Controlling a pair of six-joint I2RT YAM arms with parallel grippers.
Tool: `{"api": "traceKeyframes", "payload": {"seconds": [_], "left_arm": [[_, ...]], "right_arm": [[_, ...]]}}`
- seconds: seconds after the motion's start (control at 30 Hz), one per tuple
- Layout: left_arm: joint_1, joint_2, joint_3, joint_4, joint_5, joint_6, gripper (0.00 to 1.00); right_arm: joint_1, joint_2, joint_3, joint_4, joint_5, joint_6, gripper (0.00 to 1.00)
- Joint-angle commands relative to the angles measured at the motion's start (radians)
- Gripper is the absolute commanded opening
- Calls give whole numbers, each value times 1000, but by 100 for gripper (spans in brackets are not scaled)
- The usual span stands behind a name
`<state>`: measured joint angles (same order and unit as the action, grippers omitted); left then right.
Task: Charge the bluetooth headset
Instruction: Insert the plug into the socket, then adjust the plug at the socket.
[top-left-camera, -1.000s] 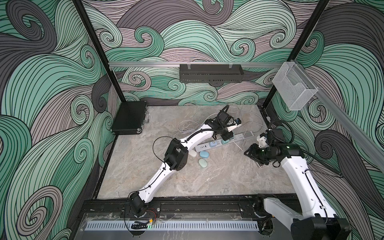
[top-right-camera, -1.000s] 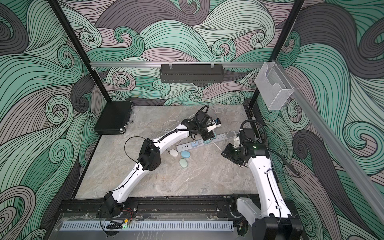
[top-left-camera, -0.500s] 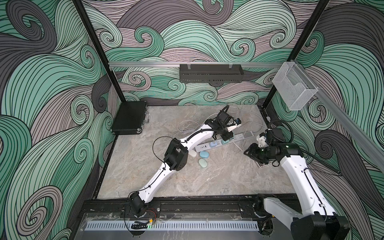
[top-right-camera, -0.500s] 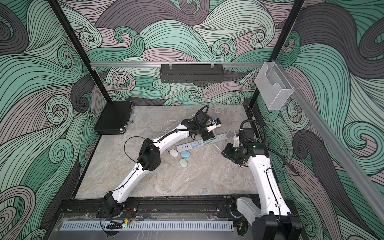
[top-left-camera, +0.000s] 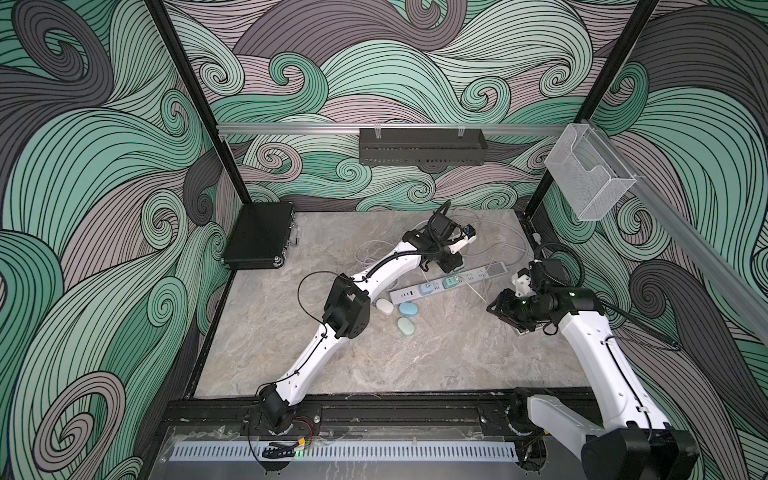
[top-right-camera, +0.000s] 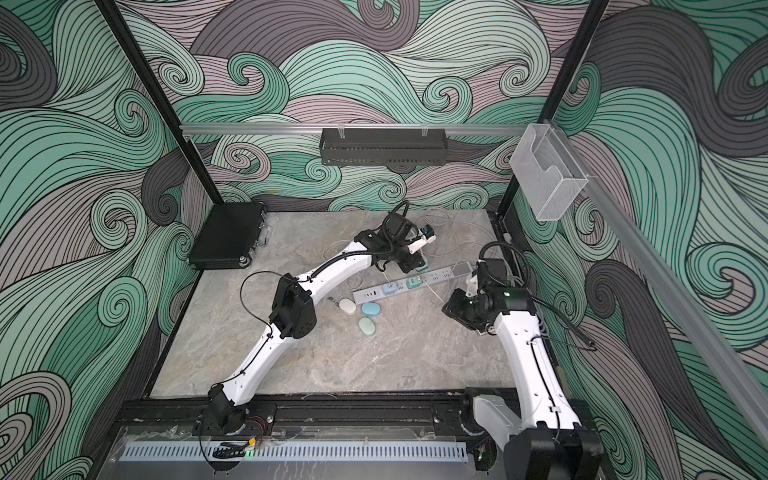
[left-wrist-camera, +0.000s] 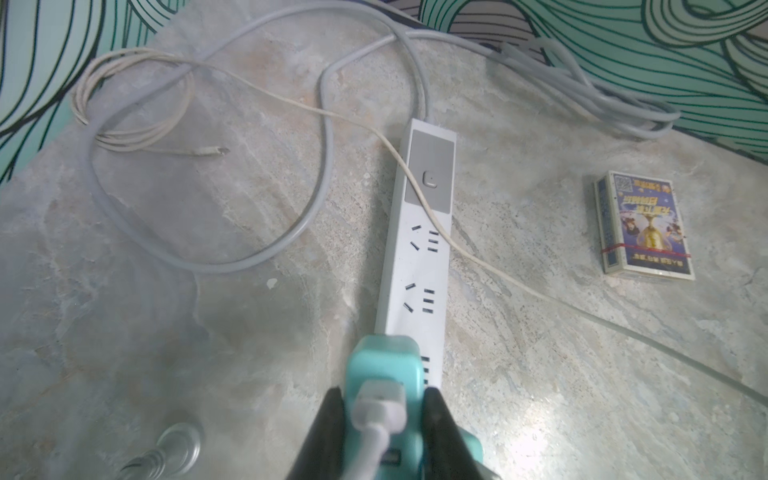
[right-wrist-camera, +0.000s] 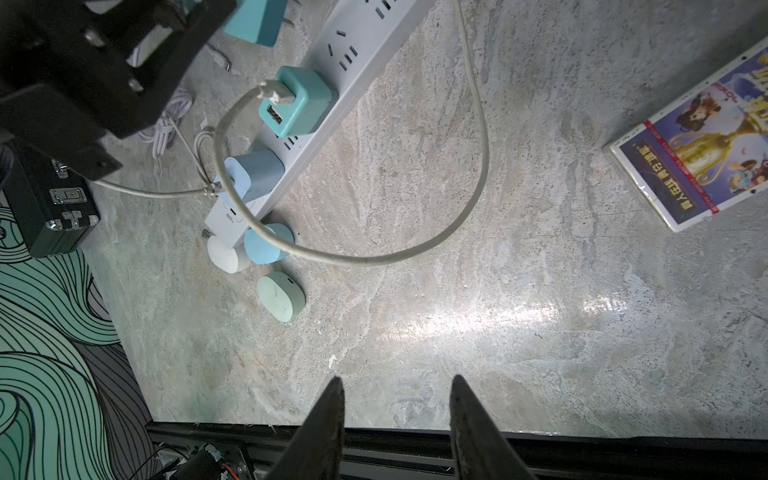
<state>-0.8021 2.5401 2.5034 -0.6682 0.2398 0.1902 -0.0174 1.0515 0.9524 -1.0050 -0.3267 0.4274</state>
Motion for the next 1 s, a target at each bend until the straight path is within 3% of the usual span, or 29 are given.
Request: {"api": "traceKeyframes", "payload": {"seconds": [0.0, 0.33, 0.63, 0.97], "left_arm": [[11, -79, 41, 5, 6, -27, 0], [51, -166, -6, -38, -69, 30, 0], [50, -407, -335, -15, -5, 71, 0], [29, -540, -623, 80, 64, 77, 0]], "right_arm": [[-6, -11, -9, 2, -11, 12, 42], [-6, -15, -8, 4, -14, 14, 42], [-5, -8, -8, 20, -27, 27, 42], [-4, 4, -21, 44, -51, 40, 41]]}}
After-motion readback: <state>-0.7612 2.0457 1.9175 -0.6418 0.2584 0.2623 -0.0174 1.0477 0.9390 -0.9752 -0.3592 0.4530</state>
